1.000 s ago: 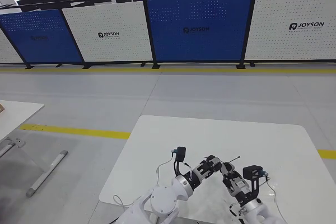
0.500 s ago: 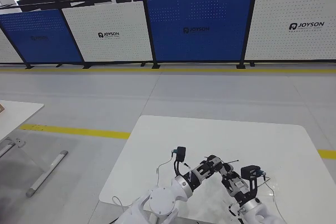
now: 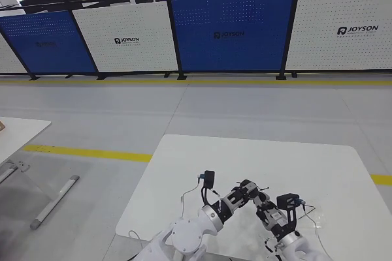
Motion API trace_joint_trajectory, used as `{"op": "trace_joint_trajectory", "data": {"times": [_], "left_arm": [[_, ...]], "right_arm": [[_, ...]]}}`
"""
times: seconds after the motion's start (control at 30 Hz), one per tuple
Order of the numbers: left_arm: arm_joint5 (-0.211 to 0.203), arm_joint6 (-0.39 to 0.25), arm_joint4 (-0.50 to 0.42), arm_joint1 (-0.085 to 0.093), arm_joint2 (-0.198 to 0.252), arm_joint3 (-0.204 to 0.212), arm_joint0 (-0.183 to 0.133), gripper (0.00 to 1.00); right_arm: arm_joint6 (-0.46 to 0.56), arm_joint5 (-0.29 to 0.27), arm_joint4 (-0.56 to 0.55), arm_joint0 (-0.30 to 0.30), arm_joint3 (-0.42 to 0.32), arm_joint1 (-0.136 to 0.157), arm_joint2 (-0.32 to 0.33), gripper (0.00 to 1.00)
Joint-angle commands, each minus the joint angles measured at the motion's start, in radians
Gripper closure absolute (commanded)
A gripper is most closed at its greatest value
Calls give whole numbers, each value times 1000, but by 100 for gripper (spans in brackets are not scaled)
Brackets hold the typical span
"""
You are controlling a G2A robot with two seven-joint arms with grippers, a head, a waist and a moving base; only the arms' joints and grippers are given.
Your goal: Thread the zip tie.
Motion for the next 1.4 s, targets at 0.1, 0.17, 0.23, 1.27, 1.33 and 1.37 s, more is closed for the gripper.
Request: {"op": "trace_joint_trajectory", "data": {"times": [0.1, 0.17, 0.23, 1.27, 1.33, 1.37], "left_arm": [[-4, 0, 6, 1, 1, -7, 7, 100], [-5, 0, 7, 1, 1, -8, 8, 100], [-6, 0, 8, 2, 0, -9, 9, 100], [24, 92, 20, 2, -27, -9, 18, 100], [31, 117, 18, 2, -39, -1, 18, 100], [36, 138, 30, 2, -45, 6, 18, 100]], "right_arm": [[-2, 3, -5, 6, 14, -1, -9, 100], [-3, 4, -5, 7, 19, -2, -11, 100], [-5, 3, -4, 7, 21, -2, -12, 100], [-164, -89, 62, -100, -93, 18, 122, 0], [-214, -106, 85, -134, -127, 23, 169, 0], [-237, -110, 99, -155, -141, 25, 187, 0]]}}
